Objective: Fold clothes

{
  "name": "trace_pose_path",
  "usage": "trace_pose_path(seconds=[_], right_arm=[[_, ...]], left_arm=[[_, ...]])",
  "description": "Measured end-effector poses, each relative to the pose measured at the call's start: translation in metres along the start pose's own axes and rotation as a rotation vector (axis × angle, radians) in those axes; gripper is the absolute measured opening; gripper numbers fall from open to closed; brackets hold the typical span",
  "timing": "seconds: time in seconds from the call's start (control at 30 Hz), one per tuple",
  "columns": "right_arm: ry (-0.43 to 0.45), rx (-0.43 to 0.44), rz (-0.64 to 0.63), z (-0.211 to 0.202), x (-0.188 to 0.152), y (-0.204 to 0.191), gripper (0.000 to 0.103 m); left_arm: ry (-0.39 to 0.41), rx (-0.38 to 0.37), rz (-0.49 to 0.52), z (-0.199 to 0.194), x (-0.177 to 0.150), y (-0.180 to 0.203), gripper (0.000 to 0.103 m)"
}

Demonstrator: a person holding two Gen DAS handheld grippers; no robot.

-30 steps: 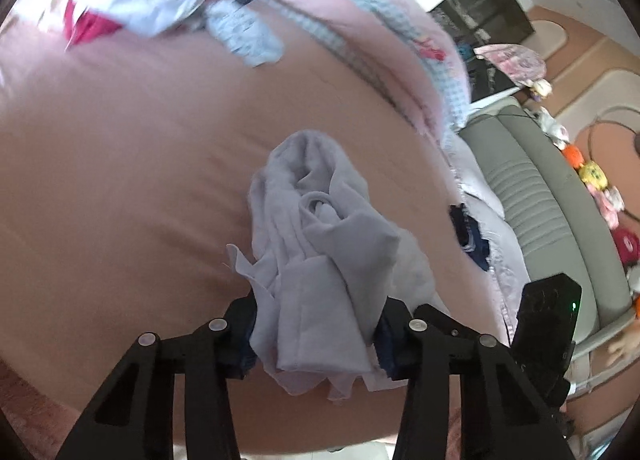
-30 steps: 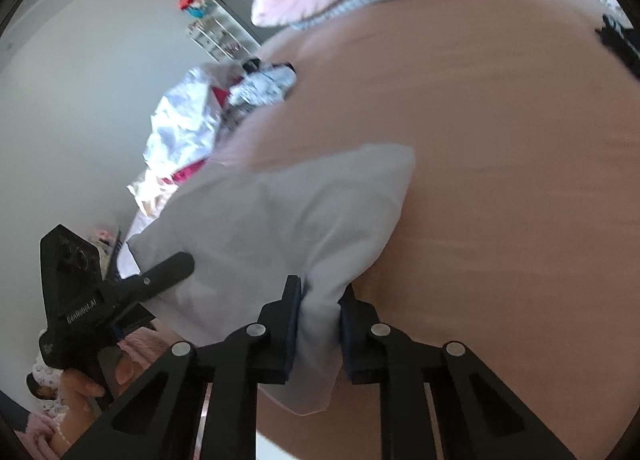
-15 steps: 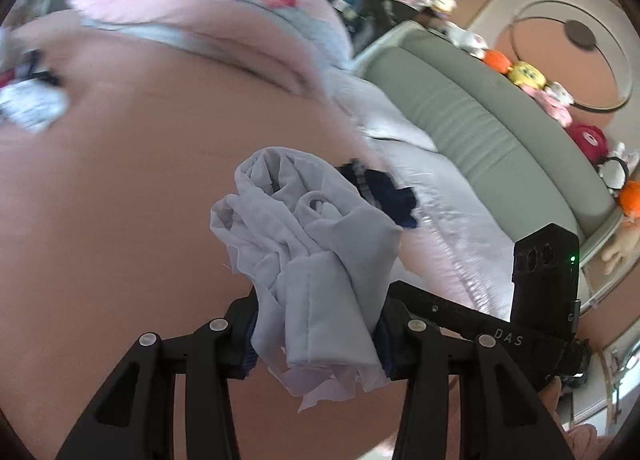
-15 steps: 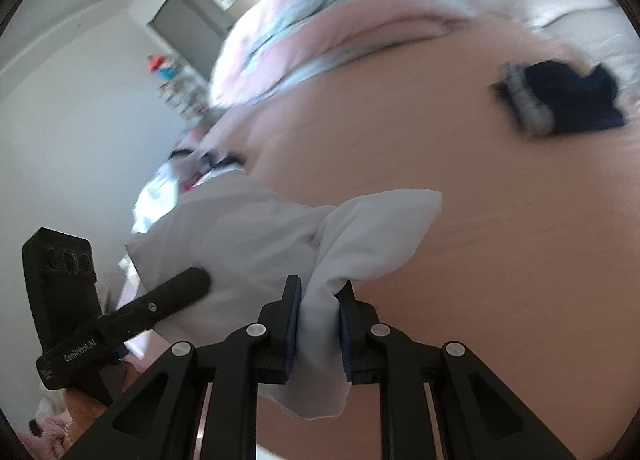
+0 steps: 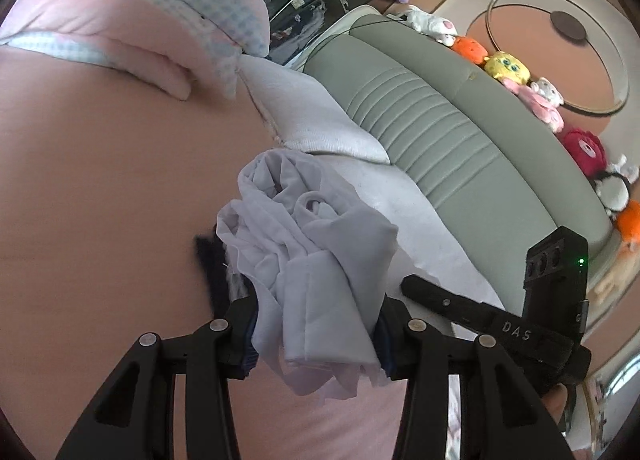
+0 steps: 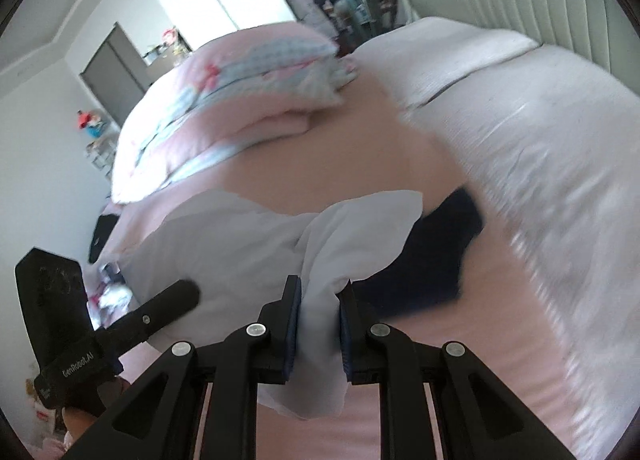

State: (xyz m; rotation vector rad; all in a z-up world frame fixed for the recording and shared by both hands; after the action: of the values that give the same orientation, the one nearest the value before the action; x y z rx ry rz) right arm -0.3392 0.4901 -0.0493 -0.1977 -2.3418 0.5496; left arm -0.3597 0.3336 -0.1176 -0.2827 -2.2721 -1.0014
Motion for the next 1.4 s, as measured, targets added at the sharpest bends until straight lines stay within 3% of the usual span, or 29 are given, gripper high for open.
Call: trace_pose_path(seconds=[0.17,0.27,0.3,0.37,0.43,0.5,0.57,0.6,0.67,0.77,0.83,0.87,0.97,1.07,1.13,1.2,1.3,1.4], right_arm=[[0.022,-0.03,-0.033,0.031,0.035,0.04,0.016],[-0.04,-0.083,-0.04,0.069,0.034,0.069,0.016],[-0.08,-0.116,-0.026,0.081,0.027,0.08,0.016],[-0.154,-0.175,0.004,0.102,0.013,0.102,0.02],[-0.103,-0.118,0.084,0.088,0.011,0.11,0.02],[-0.049,-0.065,0.159,0.073,0.01,0.118,0.02],[0.004,-0.075,0.138,0.06,0.014,0.109,0.02],[0.02,-0.074,0.116,0.056,0.016,0.102,0.02],[0.046,-0.074,0.071,0.05,0.019,0.089,0.02],[-0.064,-0.124,0.011,0.079,0.018,0.078,0.021],[-0.115,-0.135,0.009,0.092,0.011,0.077,0.021],[-0.131,-0.132,0.012,0.096,0.007,0.077,0.021],[-0.137,-0.113,0.01,0.1,-0.002,0.081,0.019],[-0.124,-0.093,0.063,0.098,-0.007,0.094,0.015],[-0.114,-0.089,0.102,0.101,-0.011,0.101,0.014],[-0.104,-0.142,0.055,0.106,-0.01,0.095,0.013],[-0.132,-0.237,-0.03,0.118,-0.002,0.075,0.017],[-0.142,-0.237,-0.033,0.099,0.003,0.059,0.028]], left_arm=[[0.01,0.015,-0.03,0.047,0.001,-0.014,0.042],[-0.13,0.071,-0.093,0.085,-0.022,-0.04,0.048],[-0.183,0.082,-0.117,0.096,-0.03,-0.048,0.055],[-0.205,0.033,-0.129,0.088,-0.032,-0.053,0.055],[-0.143,0.065,-0.086,0.06,-0.024,-0.05,0.055],[0.043,0.1,-0.014,0.02,-0.01,-0.038,0.055],[0.118,0.048,0.067,0.004,0.002,-0.018,0.055],[0.073,-0.014,0.124,0.011,0.007,-0.005,0.055],[-0.045,-0.032,0.251,0.039,0.01,0.016,0.055],[-0.164,0.07,0.379,0.078,0.0,0.021,0.052],[-0.204,0.131,0.385,0.091,-0.003,0.008,0.044],[-0.207,0.154,0.379,0.092,-0.003,0.001,0.041],[-0.214,0.122,0.324,0.088,-0.003,-0.015,0.04],[-0.201,0.139,0.361,0.095,-0.006,-0.012,0.041],[-0.195,0.153,0.332,0.105,-0.004,-0.011,0.041],[-0.202,0.161,0.32,0.107,-0.003,-0.011,0.041],[-0.222,0.146,0.3,0.1,0.0,-0.011,0.04],[-0.217,0.119,0.291,0.06,0.006,-0.009,0.043]])
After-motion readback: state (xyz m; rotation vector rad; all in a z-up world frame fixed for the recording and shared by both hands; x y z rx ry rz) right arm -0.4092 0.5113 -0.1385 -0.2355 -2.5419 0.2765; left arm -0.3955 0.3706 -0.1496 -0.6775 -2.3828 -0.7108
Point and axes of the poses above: each gripper's, at about its wrist camera, not at the fingertips, and z roughly the way its jaws point, y to its right, x to its top, the point moved 2 cm from there along z, roughly the way its jaws point, and after that the axes turned 2 degrees about x, right-handed, at the moved point
